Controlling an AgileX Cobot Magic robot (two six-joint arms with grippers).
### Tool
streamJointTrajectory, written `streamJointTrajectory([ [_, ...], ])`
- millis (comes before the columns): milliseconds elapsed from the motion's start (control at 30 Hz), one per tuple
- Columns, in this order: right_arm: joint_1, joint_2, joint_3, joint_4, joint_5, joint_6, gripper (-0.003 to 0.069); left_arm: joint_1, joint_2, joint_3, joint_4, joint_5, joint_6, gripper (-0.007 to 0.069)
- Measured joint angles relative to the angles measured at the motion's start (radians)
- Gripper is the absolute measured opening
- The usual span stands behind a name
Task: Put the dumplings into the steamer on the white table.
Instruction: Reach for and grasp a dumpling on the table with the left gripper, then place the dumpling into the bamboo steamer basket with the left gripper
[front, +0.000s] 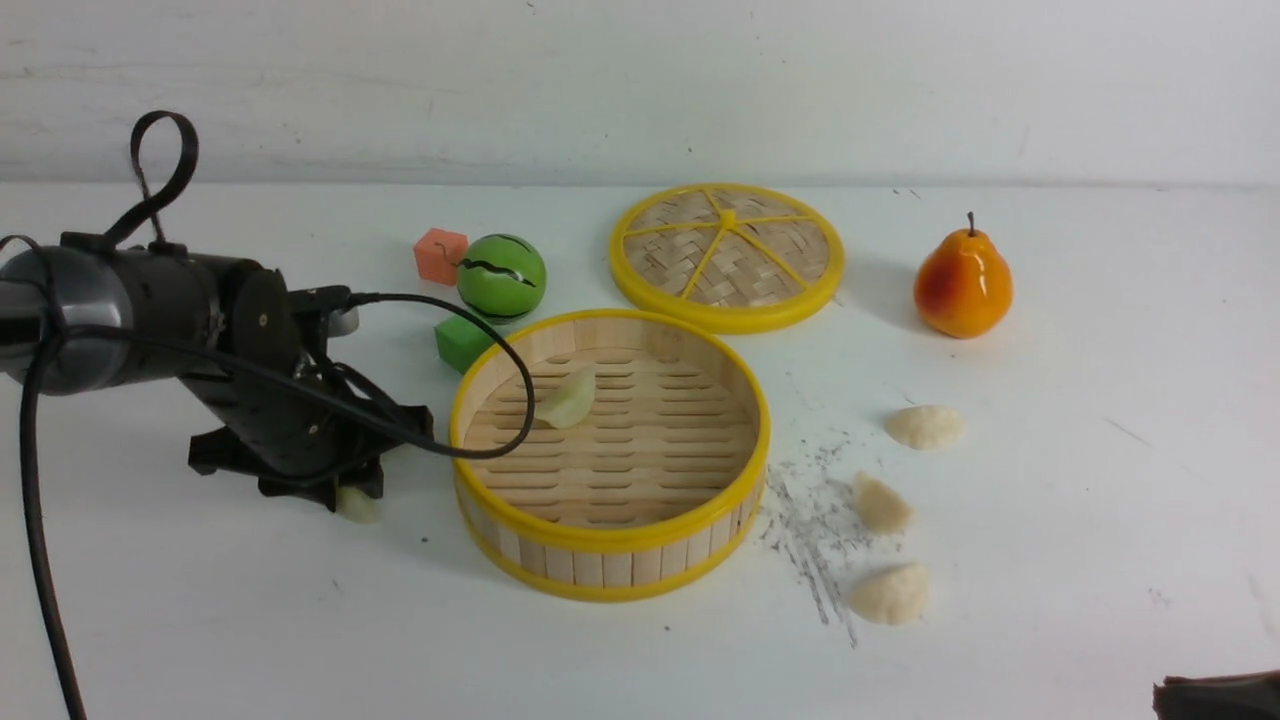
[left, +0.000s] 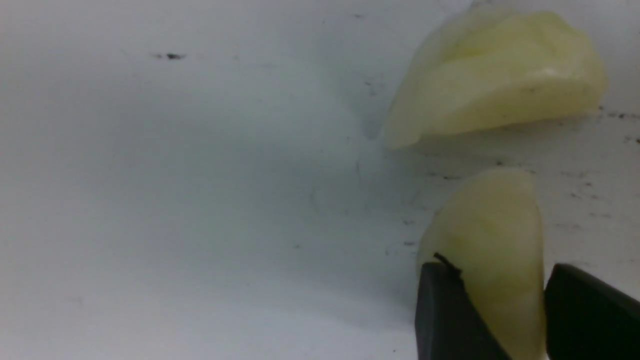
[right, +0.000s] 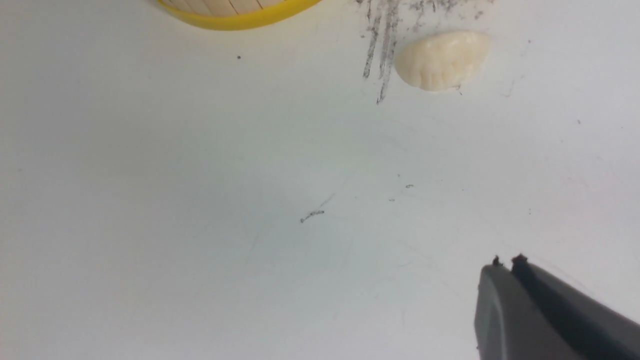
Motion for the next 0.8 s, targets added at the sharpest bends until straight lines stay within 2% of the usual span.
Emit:
streamJointTrajectory([
  [200, 0.000, 0.000, 0.000, 0.000, -0.005, 0.000, 0.0021, -0.041, -0.106, -0.090, -0.014, 0.099, 0.020, 0.0233],
  [333, 0.000, 0.000, 0.000, -0.001, -0.012, 0.000, 0.0021, -0.158, -0.157, -0.210, -0.072, 0.159, 0.082, 0.0225],
  [433, 0.000, 0.000, 0.000, -0.002, -0.015, 0.000, 0.0022, -0.258, -0.117, -0.263, -0.082, 0.140, 0.106, 0.0225],
  [500, 0.000, 0.000, 0.000, -0.003, -0.015, 0.000, 0.0025, -0.289, -0.079, -0.282, -0.081, 0.122, 0.111, 0.0225],
  [633, 0.000, 0.000, 0.000, -0.003, -0.013, 0.000, 0.0029, -0.323, 0.029, -0.304, -0.067, 0.069, 0.114, 0.0225],
  [800, 0.000, 0.000, 0.000, -0.003, -0.010, 0.000, 0.0033, -0.346, 0.135, -0.307, -0.006, -0.077, 0.116, 0.0225],
])
